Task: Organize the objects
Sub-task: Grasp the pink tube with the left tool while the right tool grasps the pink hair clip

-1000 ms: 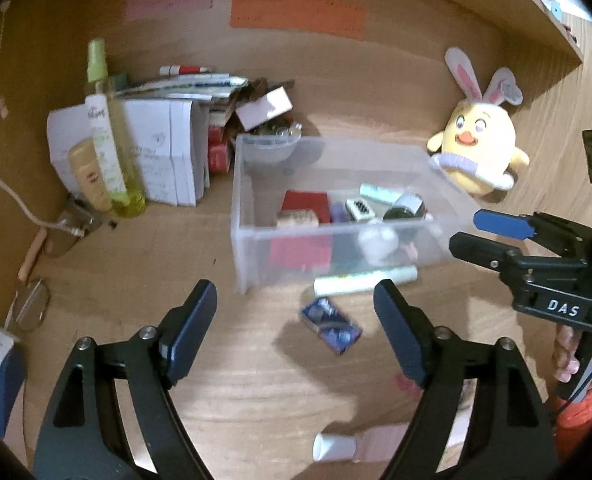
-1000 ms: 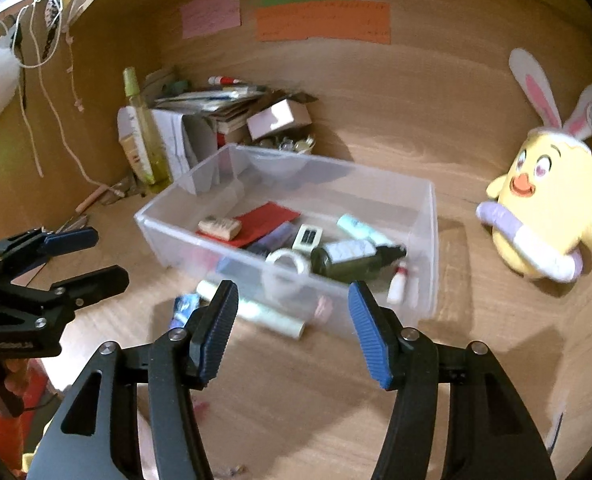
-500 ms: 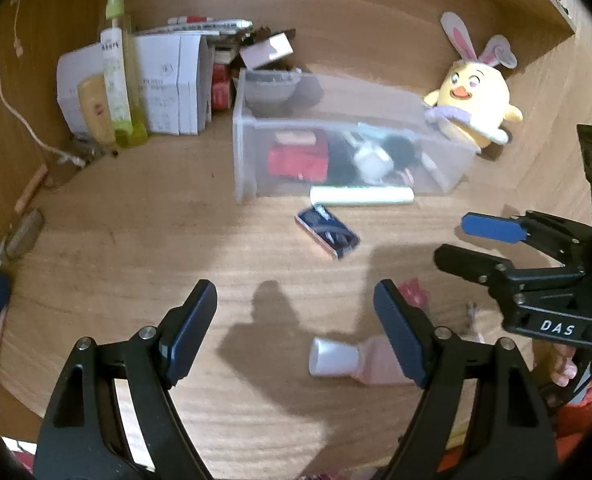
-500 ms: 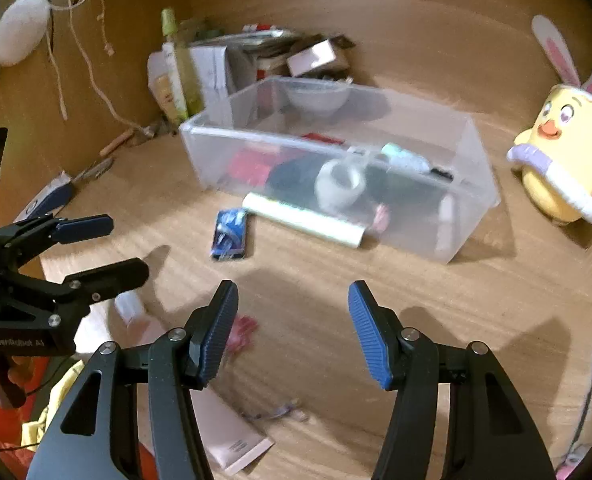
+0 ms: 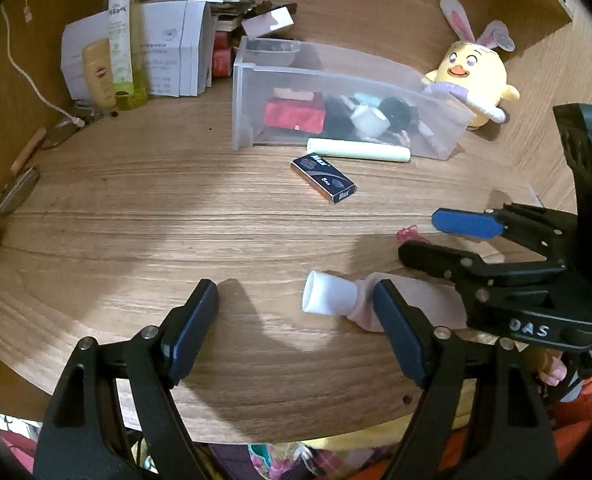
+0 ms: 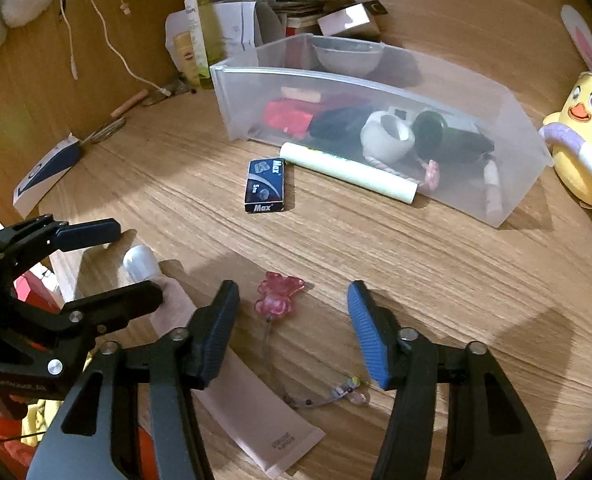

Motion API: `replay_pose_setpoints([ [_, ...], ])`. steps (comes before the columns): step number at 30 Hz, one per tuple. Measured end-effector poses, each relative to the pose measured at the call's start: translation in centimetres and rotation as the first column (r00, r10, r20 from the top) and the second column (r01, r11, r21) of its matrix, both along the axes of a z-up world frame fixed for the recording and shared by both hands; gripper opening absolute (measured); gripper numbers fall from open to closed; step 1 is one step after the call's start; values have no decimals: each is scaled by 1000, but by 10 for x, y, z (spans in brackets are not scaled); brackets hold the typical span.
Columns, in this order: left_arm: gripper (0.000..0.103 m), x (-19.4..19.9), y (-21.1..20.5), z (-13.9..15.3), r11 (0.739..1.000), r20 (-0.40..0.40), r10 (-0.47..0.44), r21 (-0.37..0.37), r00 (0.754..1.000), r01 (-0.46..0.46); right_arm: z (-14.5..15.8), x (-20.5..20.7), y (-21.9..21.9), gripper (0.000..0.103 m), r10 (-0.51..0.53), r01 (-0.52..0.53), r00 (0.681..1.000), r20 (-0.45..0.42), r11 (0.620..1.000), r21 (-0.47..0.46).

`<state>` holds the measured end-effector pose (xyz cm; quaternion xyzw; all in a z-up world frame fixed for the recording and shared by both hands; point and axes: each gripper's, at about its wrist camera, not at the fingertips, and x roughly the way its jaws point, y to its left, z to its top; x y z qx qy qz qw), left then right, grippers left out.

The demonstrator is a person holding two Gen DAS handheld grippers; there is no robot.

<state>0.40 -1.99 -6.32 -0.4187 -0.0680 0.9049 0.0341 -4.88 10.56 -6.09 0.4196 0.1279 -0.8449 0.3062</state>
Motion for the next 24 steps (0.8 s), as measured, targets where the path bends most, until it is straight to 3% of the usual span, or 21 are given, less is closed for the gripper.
replay_pose_setpoints([
  [3,68,-1,4,0,1000,-17,-7,-2,1000,7,-1,1,1,24,-6,6,1000,-21,1000,14],
  [5,57,-2,6,0,1000,-24,-24,8,999,24,-1,1,2,19,-12,12,1000,-28,1000,17],
  [10,36,-8,8,1,996,-30,-60,61,998,62,-1,0,6,19,-23,24,999,-35,1000,10],
  [24,34,-9,1,12,1000,-58,-3,20,998,4,23,-13,30,19,-100,97,991,-90,995,-39],
])
